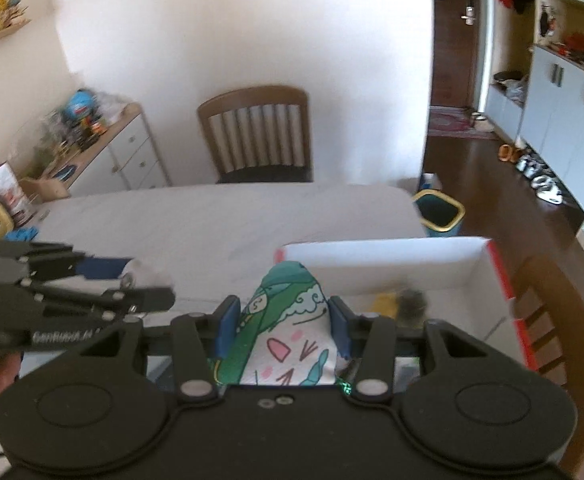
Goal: Organize objects
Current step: 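Carry the tooth plush and teal pouch over the shoebox with both grippers, then open the left gripper to drop the tooth plush while the right releases the pouch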
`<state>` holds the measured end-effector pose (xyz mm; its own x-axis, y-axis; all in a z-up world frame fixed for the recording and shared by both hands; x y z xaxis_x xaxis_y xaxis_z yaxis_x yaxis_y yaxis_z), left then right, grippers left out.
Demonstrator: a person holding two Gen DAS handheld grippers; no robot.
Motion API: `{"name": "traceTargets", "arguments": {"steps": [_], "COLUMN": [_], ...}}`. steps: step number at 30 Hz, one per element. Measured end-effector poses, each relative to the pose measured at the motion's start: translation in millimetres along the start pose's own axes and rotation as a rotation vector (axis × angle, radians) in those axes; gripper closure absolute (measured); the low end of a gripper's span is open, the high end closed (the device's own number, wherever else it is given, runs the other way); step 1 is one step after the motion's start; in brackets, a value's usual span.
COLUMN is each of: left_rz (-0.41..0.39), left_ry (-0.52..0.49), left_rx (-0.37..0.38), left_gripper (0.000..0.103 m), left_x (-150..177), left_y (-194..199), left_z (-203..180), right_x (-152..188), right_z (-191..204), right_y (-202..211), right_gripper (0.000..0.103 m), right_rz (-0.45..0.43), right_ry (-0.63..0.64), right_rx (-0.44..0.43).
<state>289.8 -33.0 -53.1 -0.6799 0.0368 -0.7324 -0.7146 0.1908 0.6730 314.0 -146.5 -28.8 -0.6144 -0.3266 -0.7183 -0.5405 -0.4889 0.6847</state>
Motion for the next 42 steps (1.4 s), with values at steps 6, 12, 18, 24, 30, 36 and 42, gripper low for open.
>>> {"name": "traceTargets", "arguments": {"steps": [6, 12, 18, 24, 30, 36, 42], "left_rz": [0.008, 0.037, 0.08, 0.131, 0.172, 0.214, 0.241], "left_ry": [-0.041, -0.076, -0.084, -0.076, -0.071, -0.071, -0.087], "left_rx": [-0.004, -0.024, -0.059, -0.081, -0.109, -0.109, -0.099], "left_gripper": [0.053, 0.053, 0.053, 0.053, 0.053, 0.052, 0.052], "left_x": [-19.0, -23.9, -20.4, -11.4, 1.8, 16.0, 25.7], "left_y": [-31.8, -72.6, -115.0, -149.6, -175.5, -187.8, -192.7], "left_z": [-42.3, -79.1, -95.6, -100.6, -101.3, -93.0, -93.0], "right_x": [-4.8, -5.9, -8.4, 9.3, 41.3, 66.0, 69.8], "right_z": [-50.0, -93.2, -122.0, -135.6, -127.6, -125.8, -129.0], "right_y": [-9.1, -22.0, -43.9, -72.8, -94.8, -101.5, -101.5], "right_gripper": [0.057, 0.057, 0.056, 0.056, 0.056, 0.054, 0.048], "right_rz": [-0.02, -0.026, -0.034, 0.017, 0.098, 0.156, 0.176], "right_ry": [-0.033, -0.049, -0.057, -0.041, 0.003, 0.009, -0.003], "right_rx": [0.05, 0.091, 0.122, 0.128, 0.106, 0.075, 0.046]}}
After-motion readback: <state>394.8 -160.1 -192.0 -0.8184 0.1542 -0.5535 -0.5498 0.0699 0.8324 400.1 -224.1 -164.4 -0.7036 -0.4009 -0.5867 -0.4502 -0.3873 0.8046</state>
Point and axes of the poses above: each gripper's, at about its wrist camera, not at the fingertips, and y roughly against the way its jaws point, z to its left, x to its underside, the point moved 8 cm from there along -y, roughly the way its jaws point, and after that the axes turned 2 degrees about -z, right-handed, at the moved point
